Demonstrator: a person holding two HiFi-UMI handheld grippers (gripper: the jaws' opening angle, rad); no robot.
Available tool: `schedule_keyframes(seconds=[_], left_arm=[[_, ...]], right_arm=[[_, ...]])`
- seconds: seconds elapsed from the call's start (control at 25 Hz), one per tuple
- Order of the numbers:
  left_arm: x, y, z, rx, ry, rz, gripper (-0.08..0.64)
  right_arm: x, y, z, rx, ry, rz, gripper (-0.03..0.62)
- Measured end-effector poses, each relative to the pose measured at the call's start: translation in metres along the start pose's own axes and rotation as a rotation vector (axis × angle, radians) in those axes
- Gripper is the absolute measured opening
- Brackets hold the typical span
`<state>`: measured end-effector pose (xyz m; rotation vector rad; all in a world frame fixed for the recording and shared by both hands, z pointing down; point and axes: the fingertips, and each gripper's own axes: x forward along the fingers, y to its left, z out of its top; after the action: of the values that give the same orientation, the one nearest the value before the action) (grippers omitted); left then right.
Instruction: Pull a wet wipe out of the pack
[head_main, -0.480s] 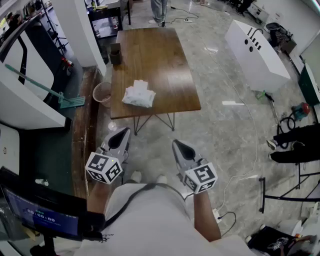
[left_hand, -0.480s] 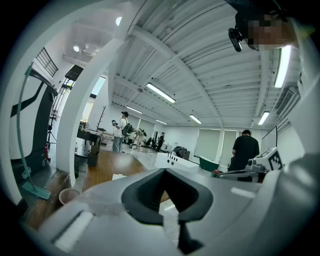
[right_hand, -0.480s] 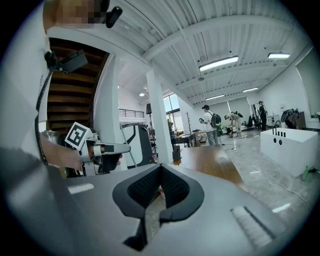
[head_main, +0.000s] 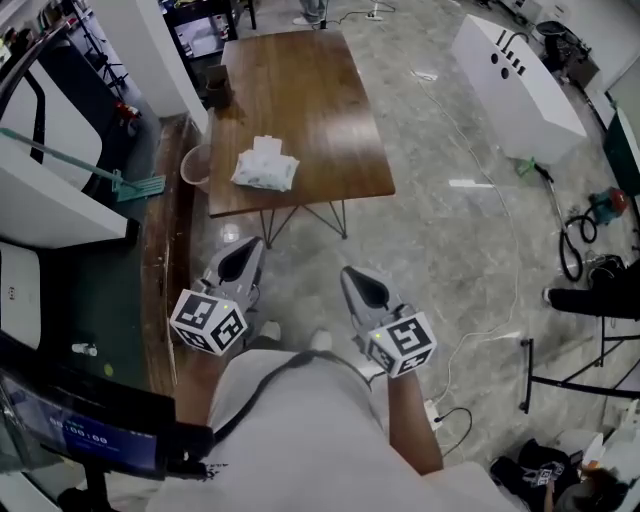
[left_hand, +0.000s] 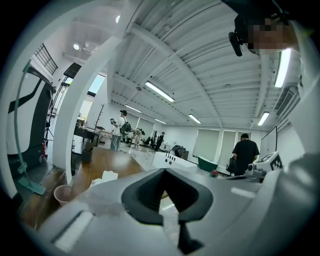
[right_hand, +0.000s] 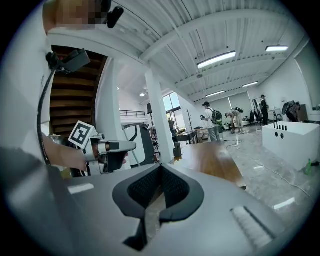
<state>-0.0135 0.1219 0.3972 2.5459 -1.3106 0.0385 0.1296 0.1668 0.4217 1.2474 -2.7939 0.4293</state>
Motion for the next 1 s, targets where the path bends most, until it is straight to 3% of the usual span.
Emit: schedule_keyframes(seconds=[0.2, 0.6, 1.0], left_arm=[[0.001, -0.012, -0.013, -0.023, 0.018, 0.01, 0.005], [-0.008, -0.018, -0.024, 0.001, 0.077, 0.056, 0.004], [0.031, -0.045, -0.02, 0.034, 0.103, -0.039, 0.005]], right_arm=[[-0.013, -0.01, -0.013, 0.068, 0.003, 0.041, 0.008], [-0.051, -0.044, -0.061, 0.158, 0.064, 0.004, 0.008], [-0.039, -0.027, -0.063, 0.157, 0.06, 0.058, 0.008]])
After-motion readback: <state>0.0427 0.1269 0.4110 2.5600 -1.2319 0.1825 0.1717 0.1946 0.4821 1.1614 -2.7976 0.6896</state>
